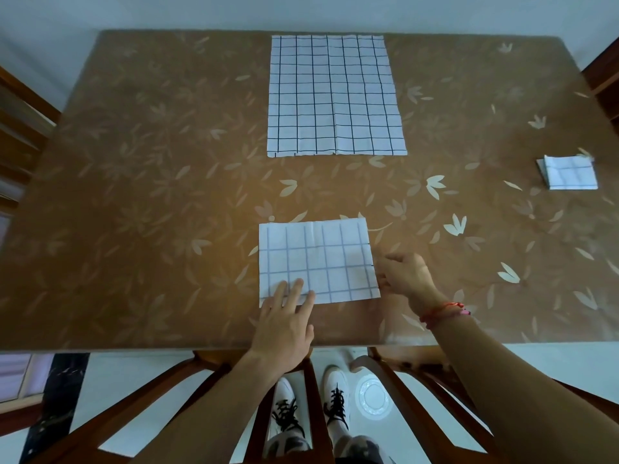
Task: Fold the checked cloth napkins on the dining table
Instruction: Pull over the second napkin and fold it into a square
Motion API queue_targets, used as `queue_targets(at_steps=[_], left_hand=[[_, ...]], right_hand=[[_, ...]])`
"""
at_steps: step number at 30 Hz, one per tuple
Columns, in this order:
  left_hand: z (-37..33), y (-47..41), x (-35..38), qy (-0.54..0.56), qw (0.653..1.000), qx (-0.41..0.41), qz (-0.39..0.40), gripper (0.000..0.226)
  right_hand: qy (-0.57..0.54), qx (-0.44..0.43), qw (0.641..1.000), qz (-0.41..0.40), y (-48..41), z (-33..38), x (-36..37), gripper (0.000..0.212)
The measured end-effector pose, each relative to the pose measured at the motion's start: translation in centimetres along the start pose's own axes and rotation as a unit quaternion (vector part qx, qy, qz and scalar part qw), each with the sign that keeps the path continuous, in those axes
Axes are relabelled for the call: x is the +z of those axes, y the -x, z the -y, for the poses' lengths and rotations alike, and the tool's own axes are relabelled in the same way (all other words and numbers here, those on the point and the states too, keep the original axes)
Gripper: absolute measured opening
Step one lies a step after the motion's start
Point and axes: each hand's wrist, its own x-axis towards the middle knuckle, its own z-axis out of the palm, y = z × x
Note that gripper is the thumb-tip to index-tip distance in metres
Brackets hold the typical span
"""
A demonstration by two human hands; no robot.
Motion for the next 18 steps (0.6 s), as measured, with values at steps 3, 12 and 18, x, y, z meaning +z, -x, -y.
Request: queue_targets(at_steps=[3,12,18], left_hand=[[0.0,0.1,0.0,0.007,1.000,-0.003,-0.002,0.059],[0.1,0.1,0.2,0.008,1.000,-0.005,-0.002,0.061],[0.1,0.0,0.4,0.012,1.000,-0.008,-0.002,0.061]], right_hand=[[-0.025,0.021,0.999,0.001,0.4,1.1,-0.2,0.013],[-0.026,0.073,0.997,0.013,-1.0,1.5,1.1,0.031],[-0.004,0.045,0.999,0.008,-1.3,2.1,1.1,0.024]])
